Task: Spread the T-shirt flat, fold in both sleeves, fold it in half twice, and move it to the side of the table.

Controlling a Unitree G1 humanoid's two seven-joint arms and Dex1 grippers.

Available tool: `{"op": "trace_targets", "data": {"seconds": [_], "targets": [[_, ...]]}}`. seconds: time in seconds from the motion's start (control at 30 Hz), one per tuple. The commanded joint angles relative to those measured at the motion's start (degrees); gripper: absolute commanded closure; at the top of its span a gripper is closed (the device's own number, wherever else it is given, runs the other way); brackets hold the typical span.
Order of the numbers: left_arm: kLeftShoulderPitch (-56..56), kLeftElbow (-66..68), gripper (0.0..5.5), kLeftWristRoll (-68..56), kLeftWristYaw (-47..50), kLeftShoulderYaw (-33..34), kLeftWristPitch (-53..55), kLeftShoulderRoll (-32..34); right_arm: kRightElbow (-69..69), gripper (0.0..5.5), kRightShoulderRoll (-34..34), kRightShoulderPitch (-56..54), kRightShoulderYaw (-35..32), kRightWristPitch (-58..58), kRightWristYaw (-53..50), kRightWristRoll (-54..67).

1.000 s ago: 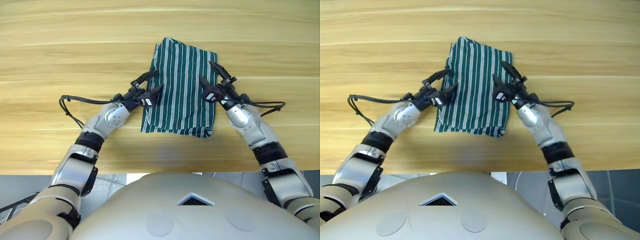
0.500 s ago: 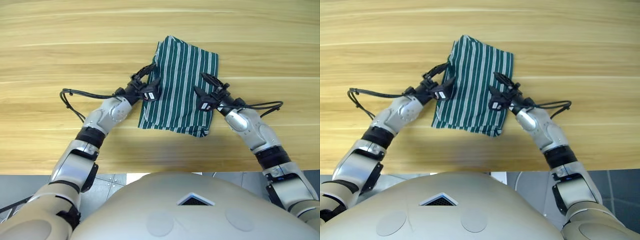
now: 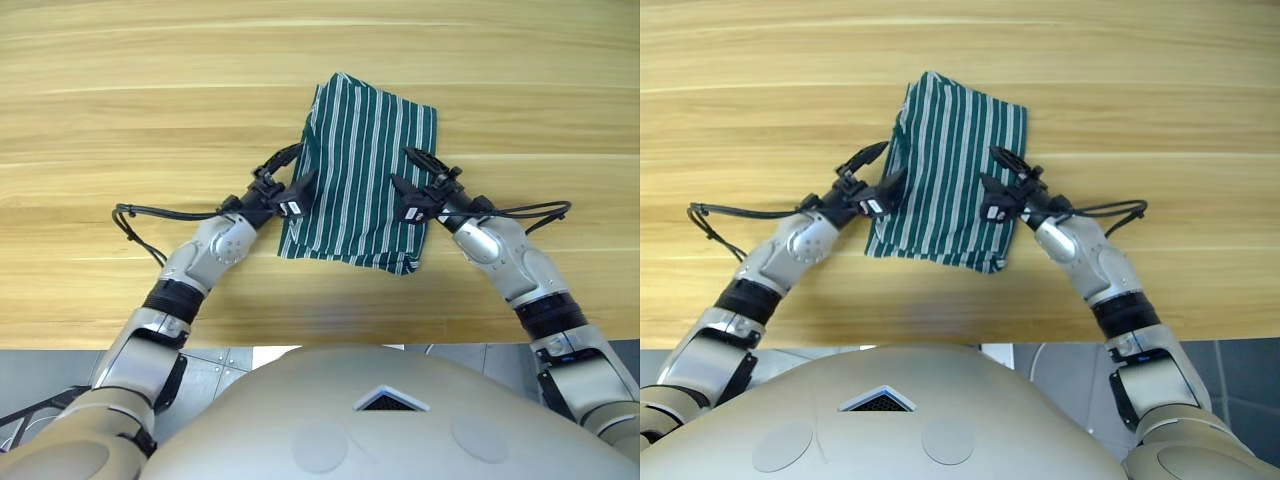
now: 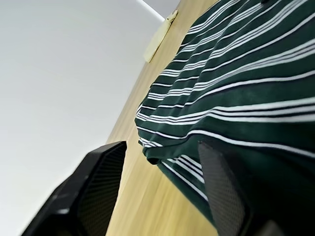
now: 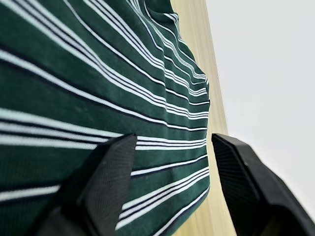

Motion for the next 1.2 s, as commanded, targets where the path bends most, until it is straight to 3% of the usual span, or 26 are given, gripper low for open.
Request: {"op": "trace_targets", "data": {"seconds": [0.03,0.23,0.37,0.5,0.67,1.0,1.13,1.2], "targets": [[1.2,2.2,2.81,0.5,0.3,1.3,3.7,1.6,1.4,2.68,-0.7,-0.2,0.3,0.9,0.7,-1.0],[4.0,0.9,2.81,-1.6,1.5,3.8,3.7,3.0,-1.8,2.68,-1.2,-1.9,-2.5,-1.9,-3.1,-0.4],[7.2,-3.1,2.81,-9.1,2.1,10.0,2.5,3.2,-8.1,2.68,2.0,-2.8,-3.2,-4.3,-4.1,2.0],[6.2,-5.4,2.81,-20.0,2.8,16.6,-0.3,0.2,-5.6,2.68,8.2,-2.5,4.3,-2.8,-2.9,-2.6],[1.5,-1.9,2.81,-22.7,5.0,20.6,-0.2,-2.3,-2.1,2.68,7.2,-2.1,10.6,-2.6,-1.3,-10.2],[-8.9,13.0,2.81,-21.8,1.2,18.4,-2.9,-4.4,-8.3,2.68,-8.2,-3.7,14.7,-15.4,4.8,-15.7],[-10.1,16.6,2.81,-21.0,-0.5,17.6,-4.4,-3.4,-10.8,2.68,-7.4,-5.0,11.7,-17.8,-1.0,-14.5],[-8.4,14.9,2.81,-20.3,-2.0,16.9,-7.4,-1.2,-14.5,2.68,-3.8,-3.8,6.8,-18.1,-4.7,-5.0]]}}
